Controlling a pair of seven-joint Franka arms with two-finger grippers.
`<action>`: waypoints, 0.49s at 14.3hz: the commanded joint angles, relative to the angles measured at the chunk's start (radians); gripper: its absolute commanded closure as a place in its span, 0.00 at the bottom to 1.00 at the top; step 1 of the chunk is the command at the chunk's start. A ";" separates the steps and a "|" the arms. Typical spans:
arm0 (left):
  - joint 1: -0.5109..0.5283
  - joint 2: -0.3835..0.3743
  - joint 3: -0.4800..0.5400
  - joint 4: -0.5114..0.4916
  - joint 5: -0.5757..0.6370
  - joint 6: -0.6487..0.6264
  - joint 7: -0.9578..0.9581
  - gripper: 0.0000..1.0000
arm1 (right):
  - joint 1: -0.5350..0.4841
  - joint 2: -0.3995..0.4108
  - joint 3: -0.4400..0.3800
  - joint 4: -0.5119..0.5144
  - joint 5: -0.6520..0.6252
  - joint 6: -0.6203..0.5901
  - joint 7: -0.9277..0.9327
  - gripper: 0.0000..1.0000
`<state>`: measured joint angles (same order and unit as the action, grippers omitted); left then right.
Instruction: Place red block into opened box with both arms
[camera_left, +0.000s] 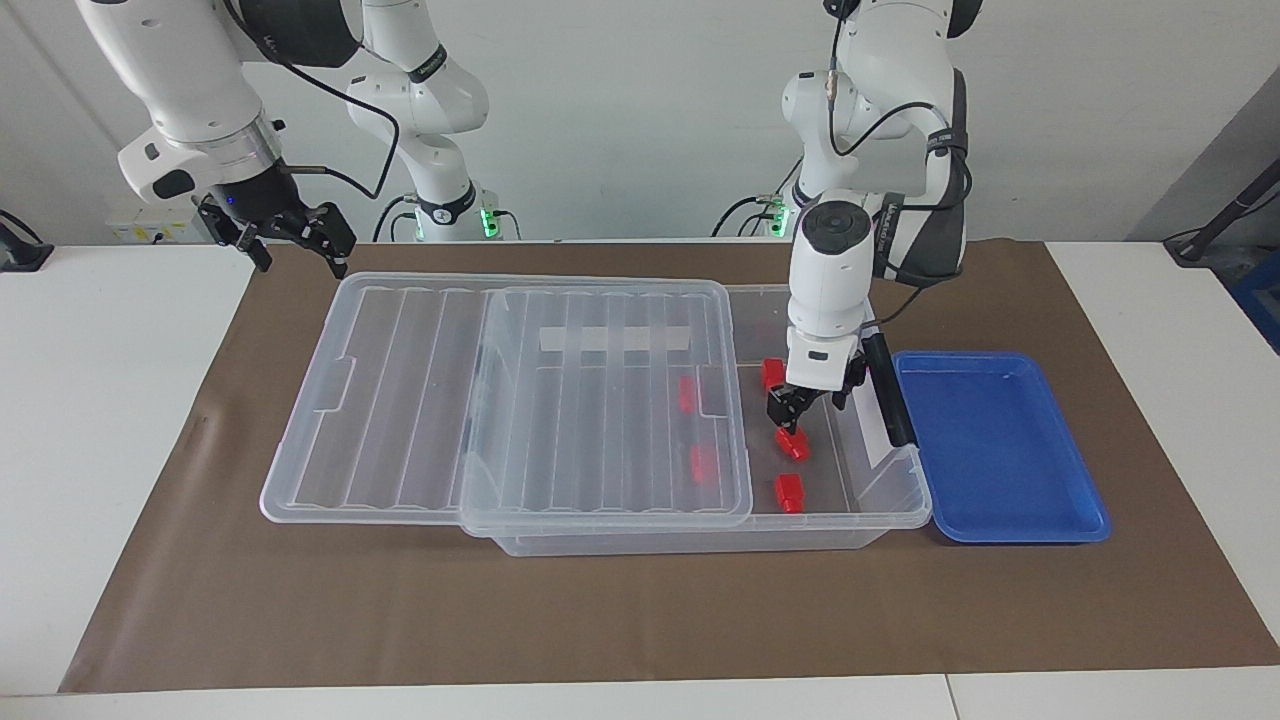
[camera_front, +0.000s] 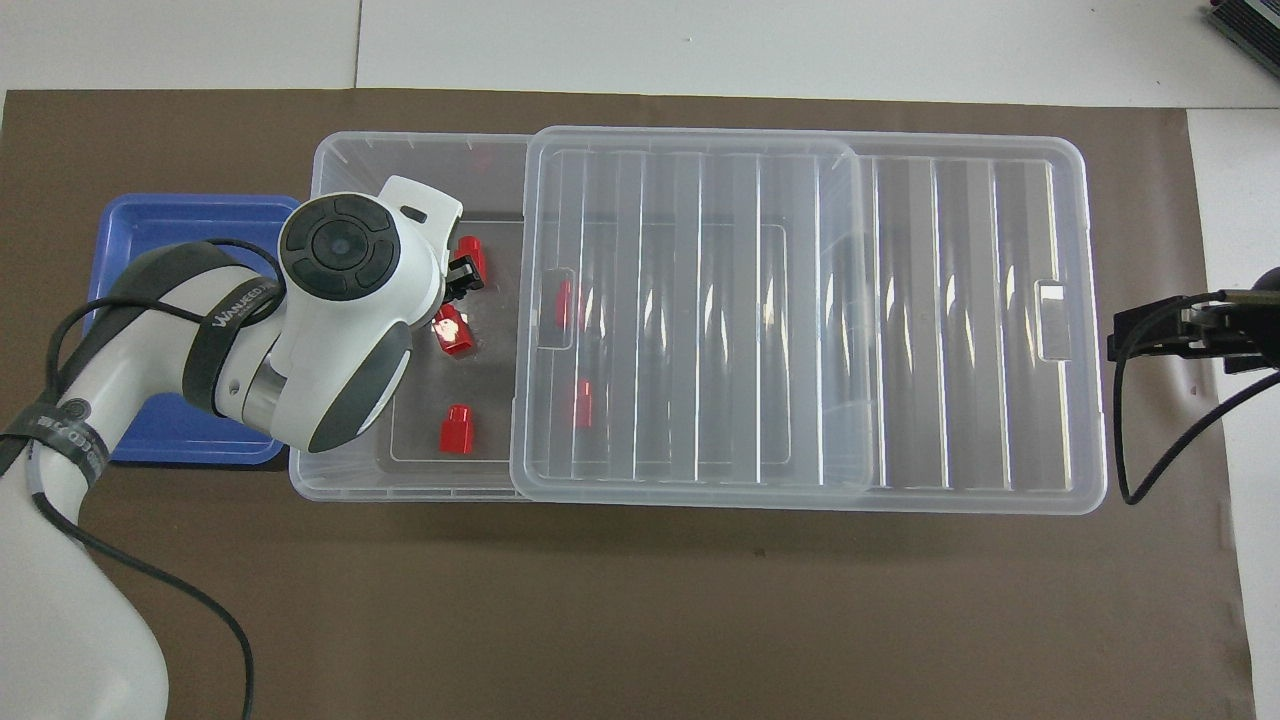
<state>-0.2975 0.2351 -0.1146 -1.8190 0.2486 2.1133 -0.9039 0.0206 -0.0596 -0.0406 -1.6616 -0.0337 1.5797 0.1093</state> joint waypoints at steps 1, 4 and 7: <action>-0.012 -0.049 0.010 0.038 -0.034 -0.108 -0.026 0.05 | -0.014 0.003 0.005 0.000 0.012 0.019 -0.040 0.00; -0.003 -0.068 0.010 0.163 -0.041 -0.260 -0.004 0.00 | -0.016 0.003 0.005 0.000 0.012 0.019 -0.040 0.02; 0.033 -0.072 0.021 0.242 -0.064 -0.380 0.173 0.00 | -0.022 0.003 0.005 -0.001 0.012 0.031 -0.042 0.52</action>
<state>-0.2933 0.1576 -0.1054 -1.6284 0.2193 1.8115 -0.8454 0.0175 -0.0595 -0.0407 -1.6616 -0.0337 1.5881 0.0930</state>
